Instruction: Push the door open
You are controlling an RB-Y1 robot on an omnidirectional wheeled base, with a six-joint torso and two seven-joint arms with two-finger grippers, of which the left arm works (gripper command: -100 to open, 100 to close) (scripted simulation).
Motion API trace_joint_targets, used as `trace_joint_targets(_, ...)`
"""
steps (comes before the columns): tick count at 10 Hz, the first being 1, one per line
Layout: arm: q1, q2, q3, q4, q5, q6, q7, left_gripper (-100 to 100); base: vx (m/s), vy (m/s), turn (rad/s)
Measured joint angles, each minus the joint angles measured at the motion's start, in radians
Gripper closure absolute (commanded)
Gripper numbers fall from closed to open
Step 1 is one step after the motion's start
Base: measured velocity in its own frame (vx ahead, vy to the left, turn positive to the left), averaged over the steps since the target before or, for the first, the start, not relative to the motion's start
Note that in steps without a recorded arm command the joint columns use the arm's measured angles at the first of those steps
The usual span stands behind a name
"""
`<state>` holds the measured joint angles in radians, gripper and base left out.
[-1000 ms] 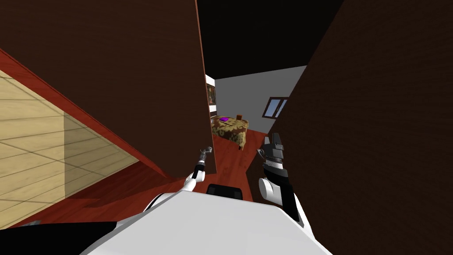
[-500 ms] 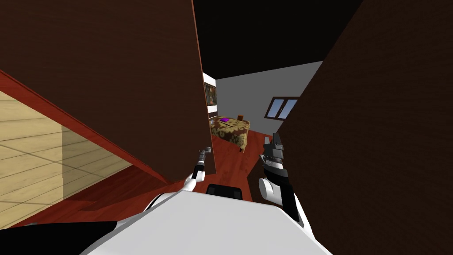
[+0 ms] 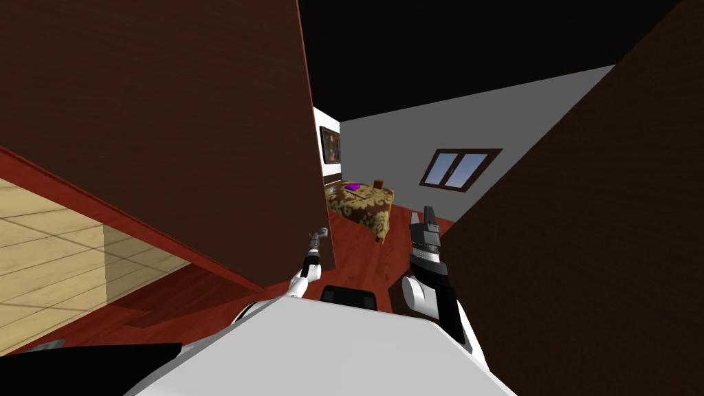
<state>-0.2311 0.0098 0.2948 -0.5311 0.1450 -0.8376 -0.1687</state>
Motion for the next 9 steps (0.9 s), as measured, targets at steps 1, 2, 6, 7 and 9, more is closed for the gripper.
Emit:
trace_joint_targets(1,0.001,-0.018,0.012,-0.004,0.006,-0.003,-0.015,100,0.196,-0.003,0.077)
trace_joint_targets(2,0.013,-0.035,0.019,-0.029,0.009,0.003,-0.026,100,0.082,0.002,0.031)
trace_joint_targets(6,0.016,-0.014,0.041,-0.027,0.024,0.008,-0.041,100,0.141,-0.025,0.024)
trace_joint_targets(7,0.016,-0.006,0.048,-0.018,0.028,-0.002,-0.042,100,0.187,-0.044,0.033)
trace_joint_targets(9,0.006,0.012,0.068,-0.013,0.042,0.007,-0.046,100,0.202,-0.014,0.047)
